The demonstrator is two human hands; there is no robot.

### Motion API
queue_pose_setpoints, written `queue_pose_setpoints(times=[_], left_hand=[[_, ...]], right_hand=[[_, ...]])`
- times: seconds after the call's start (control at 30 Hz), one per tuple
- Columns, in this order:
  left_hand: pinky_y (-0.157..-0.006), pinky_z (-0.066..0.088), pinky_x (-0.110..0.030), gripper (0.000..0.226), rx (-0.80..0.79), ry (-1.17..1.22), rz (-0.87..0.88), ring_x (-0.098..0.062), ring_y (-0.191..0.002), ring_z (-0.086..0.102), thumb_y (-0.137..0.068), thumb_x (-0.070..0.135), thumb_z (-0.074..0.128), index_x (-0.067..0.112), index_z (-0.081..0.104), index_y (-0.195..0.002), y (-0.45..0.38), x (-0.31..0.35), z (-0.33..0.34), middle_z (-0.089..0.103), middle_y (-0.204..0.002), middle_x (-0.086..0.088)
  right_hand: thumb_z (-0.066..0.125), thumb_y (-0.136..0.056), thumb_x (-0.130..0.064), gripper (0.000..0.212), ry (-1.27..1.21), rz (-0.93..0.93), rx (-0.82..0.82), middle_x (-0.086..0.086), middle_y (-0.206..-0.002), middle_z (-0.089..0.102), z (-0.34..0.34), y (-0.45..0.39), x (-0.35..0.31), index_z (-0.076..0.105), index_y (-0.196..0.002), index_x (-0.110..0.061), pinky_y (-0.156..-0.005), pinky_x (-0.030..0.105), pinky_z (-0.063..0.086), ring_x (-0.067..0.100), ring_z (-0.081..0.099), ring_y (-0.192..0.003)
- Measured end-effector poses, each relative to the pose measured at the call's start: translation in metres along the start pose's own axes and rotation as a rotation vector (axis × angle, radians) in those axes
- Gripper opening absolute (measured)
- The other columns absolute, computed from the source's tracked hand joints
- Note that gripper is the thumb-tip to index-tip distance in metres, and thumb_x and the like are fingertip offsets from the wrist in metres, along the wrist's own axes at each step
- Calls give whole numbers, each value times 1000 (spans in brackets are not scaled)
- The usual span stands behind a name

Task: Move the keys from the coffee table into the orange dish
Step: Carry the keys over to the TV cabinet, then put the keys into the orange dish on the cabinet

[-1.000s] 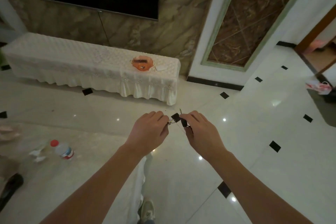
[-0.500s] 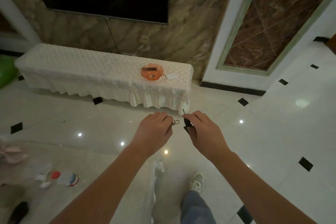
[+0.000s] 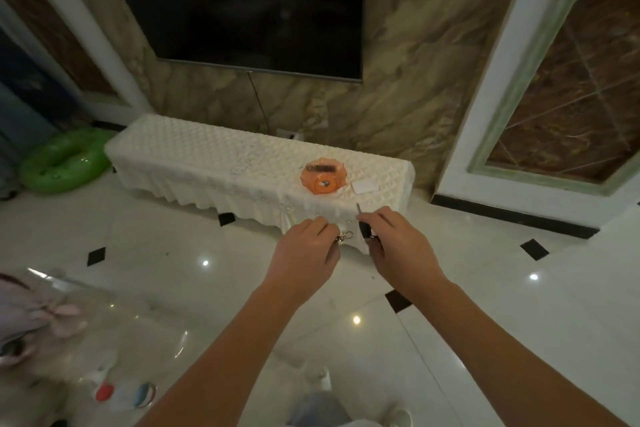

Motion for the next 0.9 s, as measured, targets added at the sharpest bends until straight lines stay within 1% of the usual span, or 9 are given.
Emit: queue_pose_setpoints(times=[0.1, 0.17, 0.4, 0.5, 0.53, 0.6, 0.67, 0.77, 0.9], left_hand=[[-55, 44, -26, 1, -15, -18, -28, -17, -64, 52, -83, 15, 62, 15, 61, -83, -21, -21, 8, 58, -76, 1], [-55, 41, -24, 3, -13, -14, -54, -16, -64, 52, -82, 14, 64, 15, 61, -85, -38, -38, 15, 58, -77, 1], [-59, 45, -27, 5, 33, 11, -38, -19, -67, 55, -86, 13, 60, 12, 64, -85, -106, -103, 54, 61, -78, -3], [-63, 41, -20, 7, 84, 38, -19, -17, -69, 57, -87, 15, 60, 12, 67, -87, -138, -132, 68, 64, -80, -2], [-65, 44, -20, 9, 102, 50, -11, -18, -71, 58, -88, 16, 61, 11, 68, -90, -149, -143, 71, 66, -83, -3], [-69, 52, -27, 17, 116, 70, 6, -20, -77, 63, -87, 16, 64, 8, 69, -101, -166, -162, 76, 70, -94, -7], [-72, 54, -30, 22, 117, 77, 27, -21, -82, 64, -87, 17, 65, 7, 68, -107, -183, -180, 78, 71, -99, -8], [-71, 52, -28, 18, 138, 88, 47, -20, -82, 62, -88, 16, 63, 9, 67, -105, -204, -206, 80, 69, -98, -7], [-69, 53, -31, 15, 191, 78, 53, -19, -82, 61, -90, 17, 60, 11, 64, -103, -228, -235, 89, 69, -97, -7]], right_hand=[[67, -84, -13, 38, -32, 9, -11, -4, -110, 60, 7, -28, 14, 57, -119, -23, -73, 20, 50, 11, 56, -90], [67, -84, -13, 38, -41, -3, -24, -3, -112, 61, 15, -49, 22, 57, -120, -22, -73, 22, 52, 12, 57, -91], [66, -84, -10, 38, -2, 2, -91, 1, -113, 62, 47, -132, 51, 59, -120, -17, -70, 31, 54, 18, 59, -93], [63, -86, -11, 37, 46, 20, -83, 3, -112, 62, 56, -173, 63, 59, -122, -16, -72, 28, 52, 19, 59, -92], [62, -87, -12, 36, 55, 35, -78, 4, -113, 62, 59, -187, 66, 59, -123, -16, -74, 26, 51, 19, 59, -93], [59, -90, -15, 34, 58, 68, -73, 5, -116, 61, 64, -213, 73, 58, -124, -17, -78, 24, 47, 19, 58, -95], [58, -90, -15, 34, 57, 71, -69, 5, -114, 61, 69, -237, 77, 58, -123, -17, -76, 25, 47, 20, 57, -94], [57, -90, -14, 34, 28, 70, -50, 5, -112, 61, 77, -266, 84, 57, -124, -17, -72, 24, 47, 20, 57, -93], [58, -91, -16, 33, -11, 60, -50, 3, -115, 62, 96, -299, 96, 57, -123, -18, -77, 22, 47, 18, 57, -97]])
Point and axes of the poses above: each hand's wrist, its own y-axis away from the middle knuckle, its own z-axis out of the palm, x = y × z, the point moved 3 cm from there along -y, towards the middle knuckle
